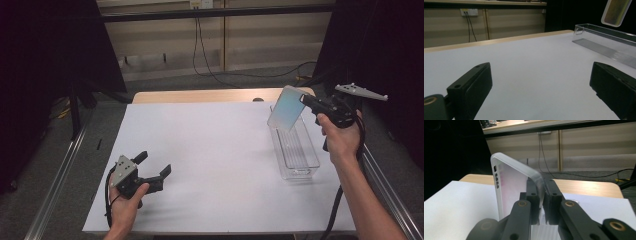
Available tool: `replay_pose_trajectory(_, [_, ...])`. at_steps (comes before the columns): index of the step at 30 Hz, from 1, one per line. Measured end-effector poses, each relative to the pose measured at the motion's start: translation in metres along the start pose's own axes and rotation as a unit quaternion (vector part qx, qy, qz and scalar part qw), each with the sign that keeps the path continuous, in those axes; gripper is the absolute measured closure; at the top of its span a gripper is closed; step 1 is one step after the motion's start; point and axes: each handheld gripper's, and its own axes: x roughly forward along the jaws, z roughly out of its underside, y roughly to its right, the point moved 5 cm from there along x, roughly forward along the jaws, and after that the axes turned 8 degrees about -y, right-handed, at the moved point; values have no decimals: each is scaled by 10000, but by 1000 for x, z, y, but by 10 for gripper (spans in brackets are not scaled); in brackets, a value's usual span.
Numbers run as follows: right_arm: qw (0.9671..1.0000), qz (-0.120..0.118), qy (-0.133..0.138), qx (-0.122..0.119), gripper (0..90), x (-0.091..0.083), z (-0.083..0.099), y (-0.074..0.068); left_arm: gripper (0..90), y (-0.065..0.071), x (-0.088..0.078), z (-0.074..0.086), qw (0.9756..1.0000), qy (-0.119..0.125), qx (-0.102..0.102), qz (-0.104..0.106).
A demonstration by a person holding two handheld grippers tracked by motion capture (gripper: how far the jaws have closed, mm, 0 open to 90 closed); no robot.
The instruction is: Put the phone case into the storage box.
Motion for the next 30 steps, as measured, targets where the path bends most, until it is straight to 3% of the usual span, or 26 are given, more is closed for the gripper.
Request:
replay_pose_trajectory(9, [9997,227,-40,-17,850,7,0,19,45,-1,1,1,10000,-39,-11,14])
replay_pose_trajectory(17, [9991,380,-159,-91,851,18,1,25,45,-2,1,2,10000,-47,19,15])
replay_pose_trajectory(30, [9976,671,-34,-181,851,35,-1,39,45,-2,2,2,10000,-48,-13,19])
